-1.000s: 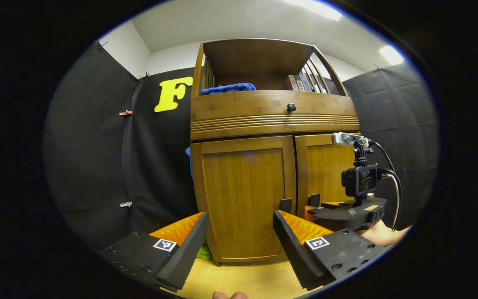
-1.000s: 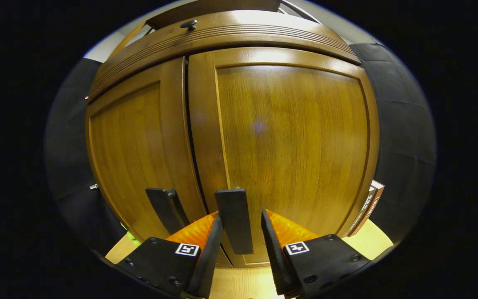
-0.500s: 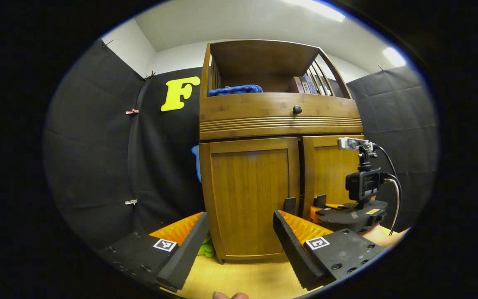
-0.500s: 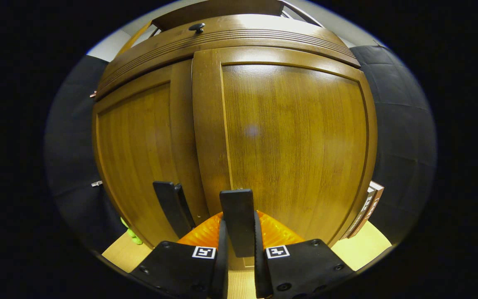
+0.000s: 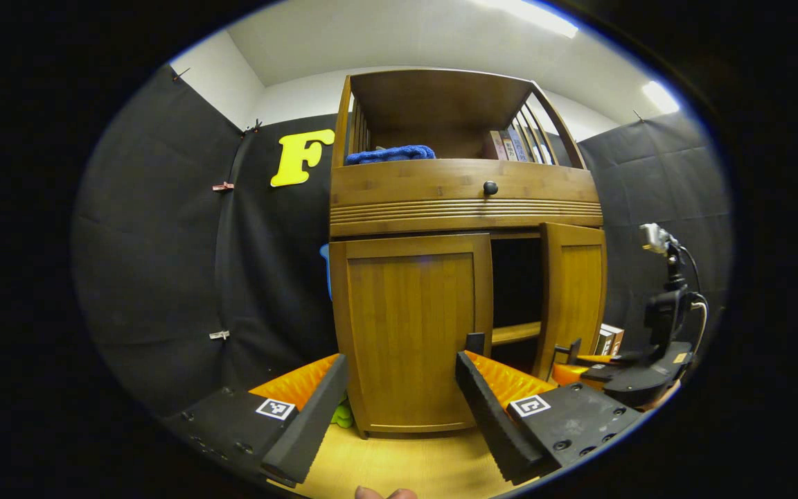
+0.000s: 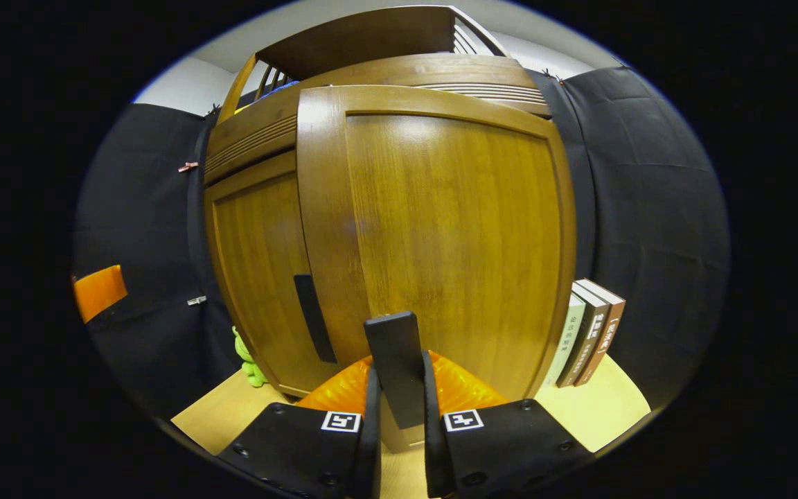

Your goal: Open the right door of the double-door shoe cabinet with the right hand, and open the left door with the left hand.

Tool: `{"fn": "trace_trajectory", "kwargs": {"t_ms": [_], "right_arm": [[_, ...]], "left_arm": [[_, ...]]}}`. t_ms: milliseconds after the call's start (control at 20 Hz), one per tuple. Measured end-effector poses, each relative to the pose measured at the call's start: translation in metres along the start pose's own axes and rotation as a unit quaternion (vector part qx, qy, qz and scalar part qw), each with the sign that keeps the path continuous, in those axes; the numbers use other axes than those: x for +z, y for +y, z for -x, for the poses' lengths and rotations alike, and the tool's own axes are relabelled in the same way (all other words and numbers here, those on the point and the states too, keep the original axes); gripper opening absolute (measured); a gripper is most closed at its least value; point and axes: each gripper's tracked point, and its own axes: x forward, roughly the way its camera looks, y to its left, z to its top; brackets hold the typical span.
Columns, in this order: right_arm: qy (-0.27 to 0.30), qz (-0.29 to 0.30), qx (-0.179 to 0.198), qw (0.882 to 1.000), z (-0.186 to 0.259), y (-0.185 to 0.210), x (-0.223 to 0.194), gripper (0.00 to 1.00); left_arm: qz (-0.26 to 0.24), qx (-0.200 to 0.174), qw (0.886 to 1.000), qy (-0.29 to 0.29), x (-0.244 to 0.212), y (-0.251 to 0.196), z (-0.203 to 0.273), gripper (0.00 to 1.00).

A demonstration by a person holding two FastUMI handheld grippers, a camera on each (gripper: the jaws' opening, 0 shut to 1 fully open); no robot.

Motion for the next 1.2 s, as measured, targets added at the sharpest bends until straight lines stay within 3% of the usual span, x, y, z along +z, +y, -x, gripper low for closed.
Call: {"fn": "trace_trajectory", "kwargs": {"t_ms": [200,500,600,900,1000,1050,1200], "right_arm": [[0.012,-0.004,-0.007,1.000,0.036,-0.024,-0.001,0.29],[0.030,-0.025,-0.020,0.999,0.077,-0.064,-0.003,0.28],[0.032,-0.033,-0.021,0.999,0.087,-0.077,-0.002,0.28],[0.034,-0.019,-0.029,0.999,0.111,-0.118,0.004,0.27],[0.031,-0.015,-0.042,0.999,0.114,-0.138,0.006,0.22],[0.028,-0.013,-0.050,0.998,0.116,-0.148,0.008,0.23],[0.025,-0.015,-0.061,0.998,0.124,-0.174,0.013,0.22]], "left_arm": [[-0.008,-0.007,1.000,-0.001,0.001,-0.021,0.005,1.00],[-0.008,-0.006,1.000,-0.003,0.005,-0.051,0.008,0.97],[-0.012,-0.002,1.000,-0.003,0.005,-0.061,0.008,1.00],[-0.017,0.005,1.000,0.002,0.007,-0.085,0.002,0.97],[-0.019,0.007,1.000,0.006,0.006,-0.092,0.001,0.97],[-0.020,0.008,1.000,0.004,0.008,-0.095,0.001,1.00],[-0.022,0.009,1.000,0.003,0.008,-0.101,-0.001,0.97]]}}
